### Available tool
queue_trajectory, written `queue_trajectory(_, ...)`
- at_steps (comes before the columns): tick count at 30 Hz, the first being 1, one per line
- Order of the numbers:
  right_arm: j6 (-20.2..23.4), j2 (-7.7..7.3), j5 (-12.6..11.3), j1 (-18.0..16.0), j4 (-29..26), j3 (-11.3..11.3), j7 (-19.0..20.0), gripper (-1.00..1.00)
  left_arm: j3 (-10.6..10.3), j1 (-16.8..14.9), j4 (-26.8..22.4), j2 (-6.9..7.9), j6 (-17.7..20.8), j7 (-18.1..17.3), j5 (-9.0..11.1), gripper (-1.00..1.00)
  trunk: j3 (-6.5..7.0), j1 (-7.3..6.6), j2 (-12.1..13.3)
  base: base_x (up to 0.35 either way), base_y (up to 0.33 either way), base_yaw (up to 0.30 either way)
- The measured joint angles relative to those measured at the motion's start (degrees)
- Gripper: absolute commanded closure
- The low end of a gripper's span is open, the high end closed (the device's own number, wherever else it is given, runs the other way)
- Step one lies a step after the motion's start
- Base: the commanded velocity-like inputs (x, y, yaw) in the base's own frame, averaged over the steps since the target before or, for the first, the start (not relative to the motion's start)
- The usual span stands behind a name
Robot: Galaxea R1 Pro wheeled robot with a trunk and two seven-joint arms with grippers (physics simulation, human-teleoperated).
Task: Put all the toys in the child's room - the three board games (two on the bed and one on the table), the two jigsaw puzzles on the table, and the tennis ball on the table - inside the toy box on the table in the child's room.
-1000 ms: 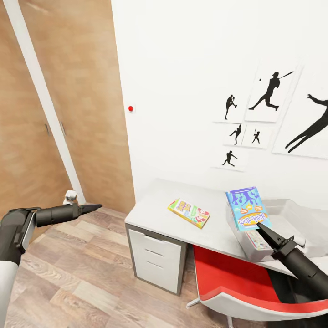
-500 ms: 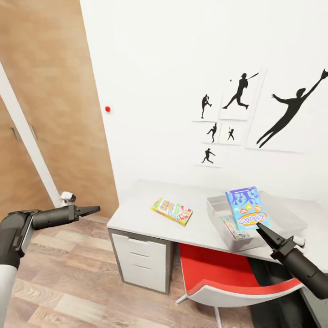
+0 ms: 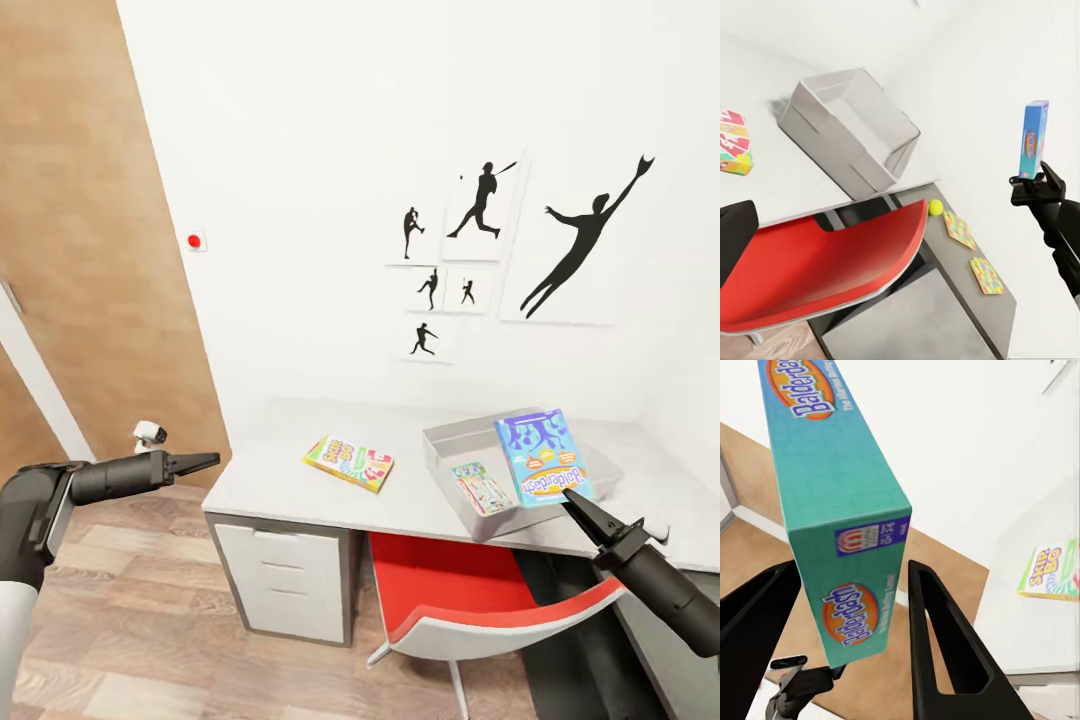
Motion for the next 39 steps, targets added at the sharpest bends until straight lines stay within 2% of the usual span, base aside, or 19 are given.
queue_trajectory(11, -0.11, 0.22, -0.09, 0.0, 0.0, 0.08, -0.1, 1.0, 0.0, 0.0, 0.0, -0.1, -0.06, 0.0, 0.0, -1.0, 0.0, 0.0, 0.0, 0.0, 0.0, -0.204)
queue_trajectory(20, 0.0, 0.1, -0.23, -0.01, 0.0, 0.07, -0.24, 1.0, 0.01, 0.02, -0.02, -0.19, -0.09, 0.0, 0.01, -1.0, -0.08, 0.0, 0.0, 0.0, 0.0, -0.039)
queue_trajectory(39, -0.16, -0.24, -0.16, -0.01, 0.92, 0.09, -0.55, 1.0, 0.01, 0.01, -0.01, -0.18, -0.09, 0.0, -0.09, -1.0, -1.61, 0.0, 0.0, 0.006, 0.0, -0.072)
